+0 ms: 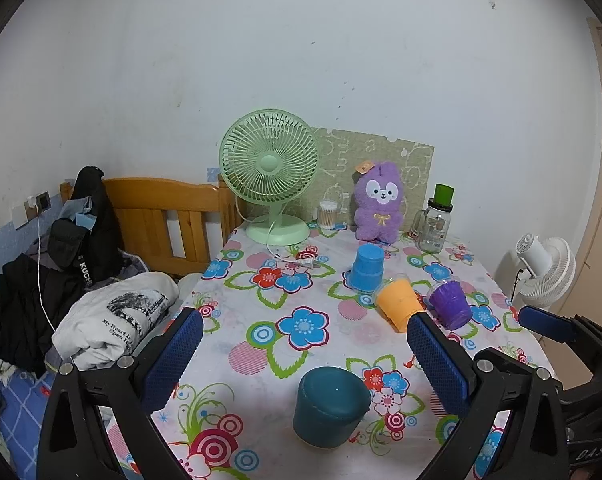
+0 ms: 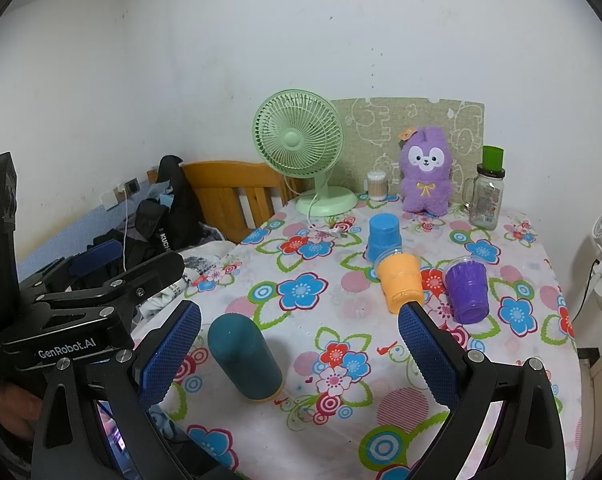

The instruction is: Flip cup upside down

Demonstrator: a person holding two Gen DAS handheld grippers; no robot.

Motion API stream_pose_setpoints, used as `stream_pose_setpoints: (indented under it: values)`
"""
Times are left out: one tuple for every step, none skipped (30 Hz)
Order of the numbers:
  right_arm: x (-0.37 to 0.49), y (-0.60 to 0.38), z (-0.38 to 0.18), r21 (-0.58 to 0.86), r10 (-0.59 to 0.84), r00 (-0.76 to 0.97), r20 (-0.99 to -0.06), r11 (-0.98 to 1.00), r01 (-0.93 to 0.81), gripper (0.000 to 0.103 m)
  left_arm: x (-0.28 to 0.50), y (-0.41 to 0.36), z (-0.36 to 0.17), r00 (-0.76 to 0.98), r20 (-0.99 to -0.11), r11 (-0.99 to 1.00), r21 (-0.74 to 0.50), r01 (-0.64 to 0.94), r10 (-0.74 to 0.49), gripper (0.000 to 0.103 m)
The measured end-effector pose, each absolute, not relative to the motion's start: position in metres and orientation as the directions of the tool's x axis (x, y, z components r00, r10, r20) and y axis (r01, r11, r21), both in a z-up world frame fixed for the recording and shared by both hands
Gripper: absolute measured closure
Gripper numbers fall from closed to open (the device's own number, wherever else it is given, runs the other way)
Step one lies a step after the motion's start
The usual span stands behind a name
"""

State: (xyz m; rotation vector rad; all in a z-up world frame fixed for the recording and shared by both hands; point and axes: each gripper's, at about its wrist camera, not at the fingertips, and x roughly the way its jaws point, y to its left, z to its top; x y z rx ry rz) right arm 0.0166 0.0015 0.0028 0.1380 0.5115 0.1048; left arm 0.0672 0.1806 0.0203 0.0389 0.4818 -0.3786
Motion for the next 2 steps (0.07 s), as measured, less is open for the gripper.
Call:
stream_pose_setpoints:
  values:
    - [0.0167, 0.0013, 0.0028, 0.158, 0.135, 0.867, -0.48, 0.985, -0.066, 0.003, 0.0668, 0.1804, 0.0206, 0.818, -0.459, 0.93, -0.051, 0.365, -0.346, 0.0]
    - [0.0168, 0.0013, 0.0028, 0.158, 0.135, 0.867, -0.48, 0.985, -0.066, 0.003, 0.0667, 0.1803, 0.0206, 0.818, -0.459, 0.93, -0.053, 0.365, -0.347, 0.0]
